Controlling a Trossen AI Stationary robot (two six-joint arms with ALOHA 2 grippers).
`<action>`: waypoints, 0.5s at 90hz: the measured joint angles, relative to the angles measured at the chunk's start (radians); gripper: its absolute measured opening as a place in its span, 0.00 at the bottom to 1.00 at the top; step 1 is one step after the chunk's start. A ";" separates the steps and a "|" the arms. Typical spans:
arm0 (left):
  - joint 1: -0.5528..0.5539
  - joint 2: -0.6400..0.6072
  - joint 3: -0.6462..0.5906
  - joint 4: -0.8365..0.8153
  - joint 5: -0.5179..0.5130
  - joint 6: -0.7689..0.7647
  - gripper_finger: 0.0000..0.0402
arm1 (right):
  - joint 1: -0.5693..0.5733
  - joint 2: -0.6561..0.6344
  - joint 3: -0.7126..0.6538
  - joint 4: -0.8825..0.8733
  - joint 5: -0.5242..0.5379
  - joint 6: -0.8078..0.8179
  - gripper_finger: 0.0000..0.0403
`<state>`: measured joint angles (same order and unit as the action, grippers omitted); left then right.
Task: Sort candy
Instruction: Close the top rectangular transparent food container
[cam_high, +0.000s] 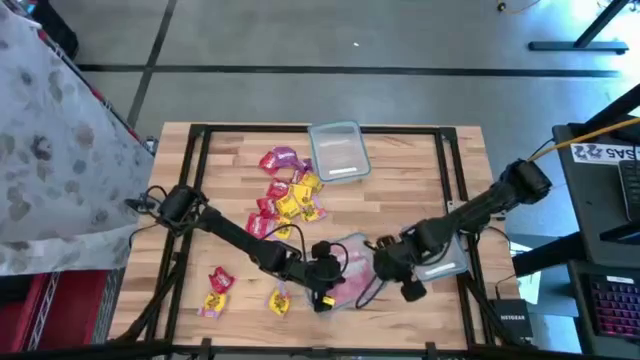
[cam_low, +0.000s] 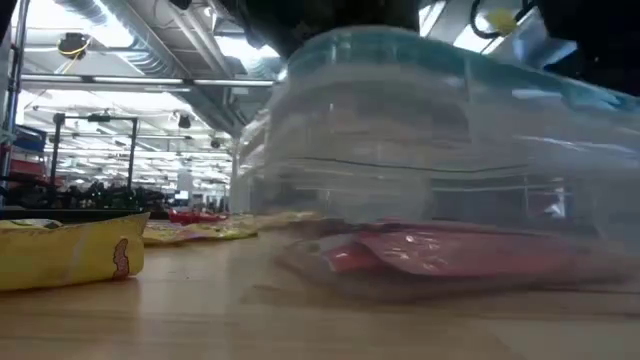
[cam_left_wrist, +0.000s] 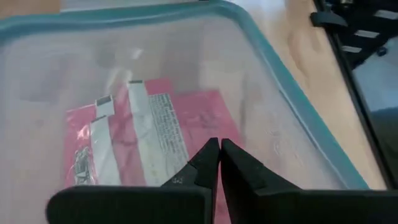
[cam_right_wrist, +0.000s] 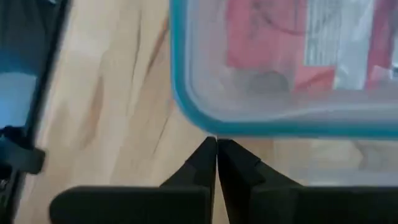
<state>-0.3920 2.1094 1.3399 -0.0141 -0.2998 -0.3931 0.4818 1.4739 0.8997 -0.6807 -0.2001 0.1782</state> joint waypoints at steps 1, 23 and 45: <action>0.000 0.000 0.000 0.000 0.000 0.000 0.00 | 0.000 -0.004 0.000 -0.006 0.009 0.001 0.00; 0.001 0.000 0.000 -0.009 0.016 -0.011 0.00 | -0.004 -0.135 0.002 -0.058 0.180 0.055 0.00; 0.003 0.000 0.000 -0.010 0.015 -0.015 0.00 | -0.035 -0.121 -0.019 -0.027 0.293 0.129 0.00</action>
<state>-0.3893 2.1090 1.3396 -0.0238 -0.2853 -0.4079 0.4469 1.3531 0.8803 -0.7073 0.0931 0.3077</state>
